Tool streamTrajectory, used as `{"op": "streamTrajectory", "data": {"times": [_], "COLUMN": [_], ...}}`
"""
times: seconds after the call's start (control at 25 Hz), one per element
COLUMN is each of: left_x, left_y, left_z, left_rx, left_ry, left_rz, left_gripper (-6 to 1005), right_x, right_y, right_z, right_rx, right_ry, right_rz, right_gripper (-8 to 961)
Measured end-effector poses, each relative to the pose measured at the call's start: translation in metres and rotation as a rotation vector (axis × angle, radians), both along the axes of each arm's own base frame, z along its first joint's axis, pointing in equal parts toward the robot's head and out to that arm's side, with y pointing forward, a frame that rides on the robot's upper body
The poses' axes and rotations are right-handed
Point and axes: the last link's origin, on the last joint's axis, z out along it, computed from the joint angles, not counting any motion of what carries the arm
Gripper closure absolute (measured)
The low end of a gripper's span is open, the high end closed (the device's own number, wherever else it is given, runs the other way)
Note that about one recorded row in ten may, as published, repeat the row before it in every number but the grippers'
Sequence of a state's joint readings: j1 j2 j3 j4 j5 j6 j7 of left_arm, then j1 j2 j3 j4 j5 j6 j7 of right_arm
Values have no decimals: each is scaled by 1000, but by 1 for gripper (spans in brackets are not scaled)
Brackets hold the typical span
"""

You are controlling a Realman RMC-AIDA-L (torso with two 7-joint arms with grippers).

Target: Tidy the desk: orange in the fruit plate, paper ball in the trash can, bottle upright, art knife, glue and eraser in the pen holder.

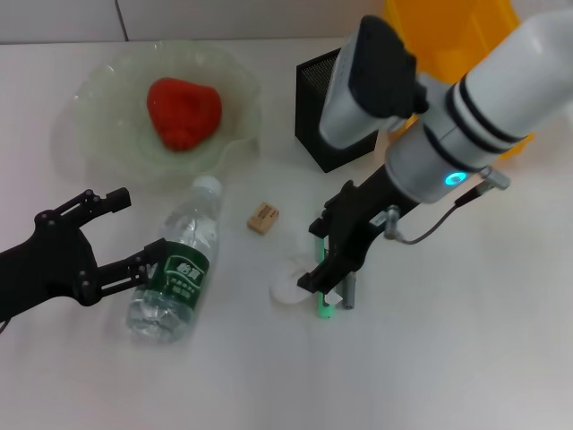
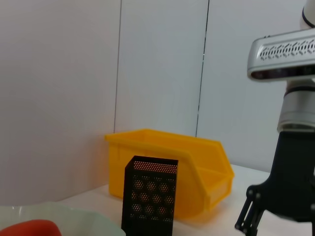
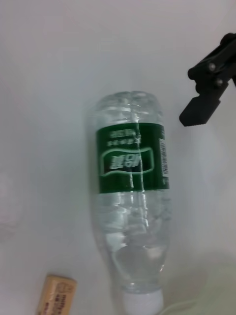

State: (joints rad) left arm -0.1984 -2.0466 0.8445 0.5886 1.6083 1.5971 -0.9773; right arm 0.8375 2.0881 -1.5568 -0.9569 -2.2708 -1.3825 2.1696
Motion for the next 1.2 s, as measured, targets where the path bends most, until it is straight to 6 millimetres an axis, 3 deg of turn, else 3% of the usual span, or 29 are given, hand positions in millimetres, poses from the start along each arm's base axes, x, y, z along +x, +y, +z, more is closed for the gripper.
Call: {"op": "streamTrajectory", "data": {"times": [0.52, 0.8, 1.0, 1.12, 1.16, 1.2], "left_x": [0, 0, 1, 3, 3, 4], "left_y": [5, 5, 5, 7, 8, 9], "left_z": [-3, -5, -6, -7, -7, -7], "left_rx": [15, 18, 23, 21, 21, 20], "left_ry": [11, 13, 16, 15, 15, 14], "left_rz": [13, 18, 9, 2, 1, -3], "left_gripper": [133, 134, 134, 134, 134, 134], "right_x": [3, 1, -9, -12, -10, -10], "right_y": [-7, -9, -3, 8, 17, 17], "right_z": [-33, -31, -7, 33, 64, 64], "right_rx": [-23, -19, 64, 195, 316, 316], "right_ry": [-33, -37, 54, 109, 143, 143], "right_rz": [39, 31, 13, -2, -19, -19], "right_gripper": [194, 246, 386, 397, 401, 396]}}
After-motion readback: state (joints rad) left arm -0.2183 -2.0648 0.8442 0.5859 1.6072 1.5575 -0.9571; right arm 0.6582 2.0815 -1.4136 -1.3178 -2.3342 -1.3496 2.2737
